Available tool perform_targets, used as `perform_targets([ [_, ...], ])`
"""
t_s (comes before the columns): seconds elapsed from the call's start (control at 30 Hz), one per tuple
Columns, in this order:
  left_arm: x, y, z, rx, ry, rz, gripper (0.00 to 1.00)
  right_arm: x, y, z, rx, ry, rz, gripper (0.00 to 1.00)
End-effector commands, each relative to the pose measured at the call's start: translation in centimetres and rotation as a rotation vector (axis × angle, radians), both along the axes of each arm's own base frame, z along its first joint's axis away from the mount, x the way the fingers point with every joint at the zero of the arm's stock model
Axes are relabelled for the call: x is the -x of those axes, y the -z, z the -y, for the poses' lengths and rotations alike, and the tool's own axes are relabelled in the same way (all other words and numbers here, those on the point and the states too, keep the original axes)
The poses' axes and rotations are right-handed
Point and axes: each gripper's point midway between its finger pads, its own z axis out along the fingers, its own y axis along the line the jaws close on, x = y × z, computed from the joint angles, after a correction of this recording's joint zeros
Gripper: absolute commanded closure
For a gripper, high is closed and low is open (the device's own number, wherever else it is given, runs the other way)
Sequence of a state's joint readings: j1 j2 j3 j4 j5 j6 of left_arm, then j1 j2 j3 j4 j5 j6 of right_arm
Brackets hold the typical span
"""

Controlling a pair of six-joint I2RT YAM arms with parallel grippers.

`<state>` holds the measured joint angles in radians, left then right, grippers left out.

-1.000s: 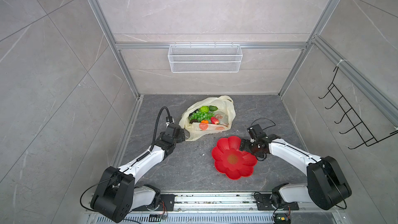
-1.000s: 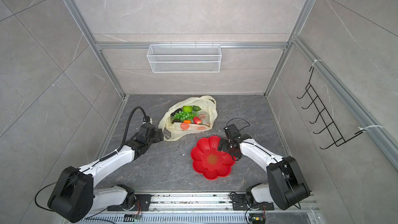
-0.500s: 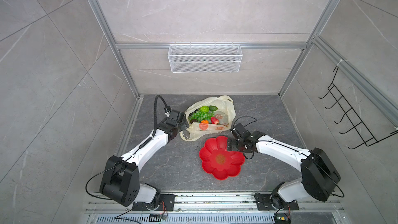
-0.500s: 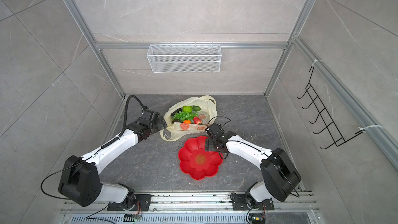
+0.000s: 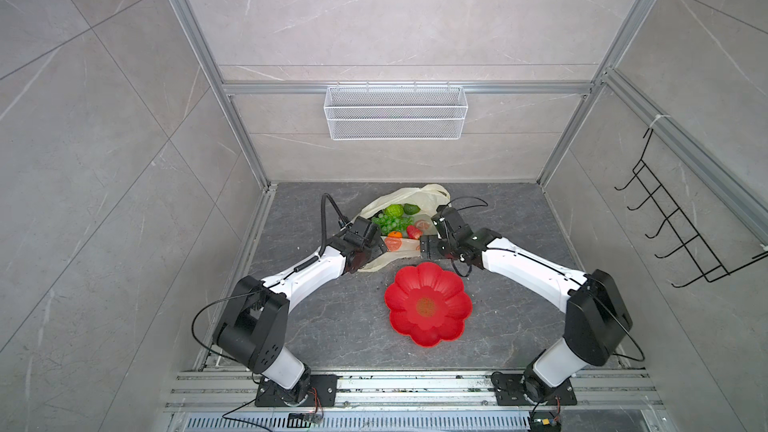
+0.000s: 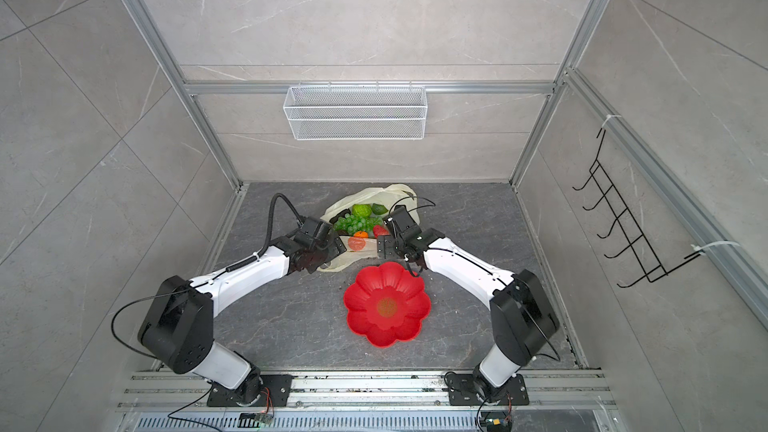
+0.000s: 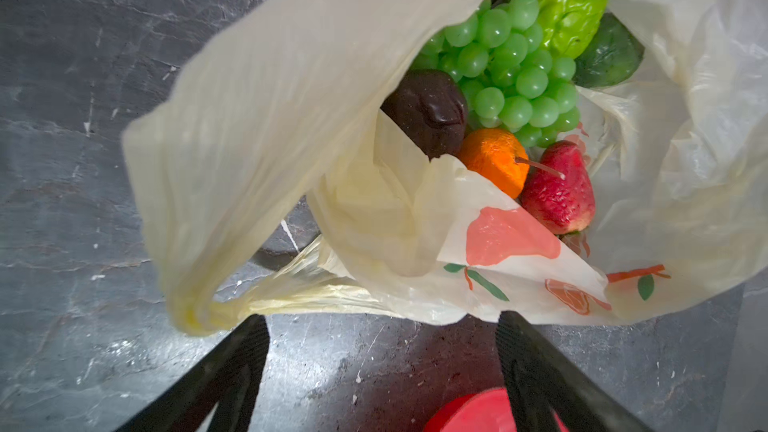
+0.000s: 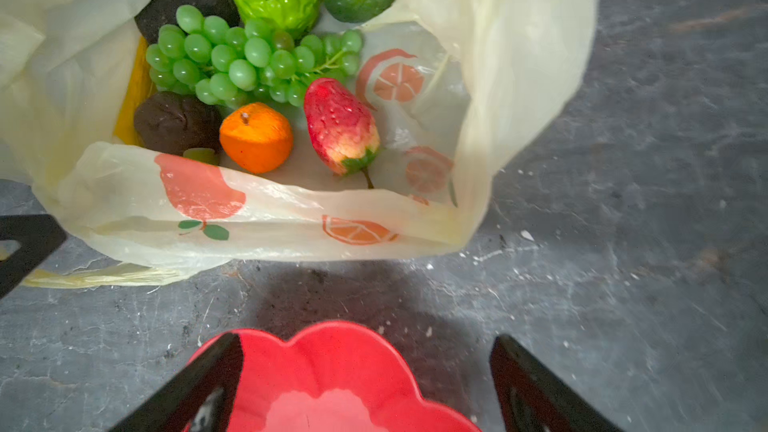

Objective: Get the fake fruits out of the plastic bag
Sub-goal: 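Grasp the bag rim with the left gripper while the right gripper enters the bag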

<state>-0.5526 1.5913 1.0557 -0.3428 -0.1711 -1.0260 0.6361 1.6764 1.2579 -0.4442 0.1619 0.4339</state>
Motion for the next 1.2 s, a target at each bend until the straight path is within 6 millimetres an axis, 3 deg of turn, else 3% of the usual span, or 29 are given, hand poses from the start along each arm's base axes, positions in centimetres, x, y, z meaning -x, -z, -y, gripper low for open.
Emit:
perform_targets([
  [0.0, -2.1, -0.7, 0.5, 0.097, -0.091, 0.02, 0.08, -2.3, -0.1, -2.3, -0.01, -0.083, 0.035, 0.05],
  [0.2, -3.9, -0.3, 0.3, 0.118, -0.159, 0.049, 0.06, -4.2, 1.6, -2.8, -0.004, -0.084, 0.021, 0.05],
  [0.43, -5.2, 0.1, 0.2, 0.126, -0.191, 0.064, 0.05, -3.3, 2.9, -2.3, -0.017, -0.073, 0.005, 0.06],
  [0.67, -6.2, 1.3, -0.1, 0.102, -0.191, 0.051, 0.08, -2.3, 2.8, -1.4, -0.029, -0.052, 0.015, 0.06],
  [0.8, -5.9, 1.2, -0.2, 0.083, -0.163, 0.045, 0.21, -1.9, 3.2, -0.9, -0.016, -0.043, 0.007, 0.07],
  [0.9, -5.2, 1.3, -0.4, 0.088, -0.15, 0.049, 0.6, -1.7, 3.1, -0.5, -0.007, -0.032, 0.01, 0.07],
  [1.17, -3.4, 1.3, -1.2, 0.058, -0.117, 0.046, 0.82, -2.2, 0.9, -0.6, -0.029, -0.021, 0.046, 0.07],
])
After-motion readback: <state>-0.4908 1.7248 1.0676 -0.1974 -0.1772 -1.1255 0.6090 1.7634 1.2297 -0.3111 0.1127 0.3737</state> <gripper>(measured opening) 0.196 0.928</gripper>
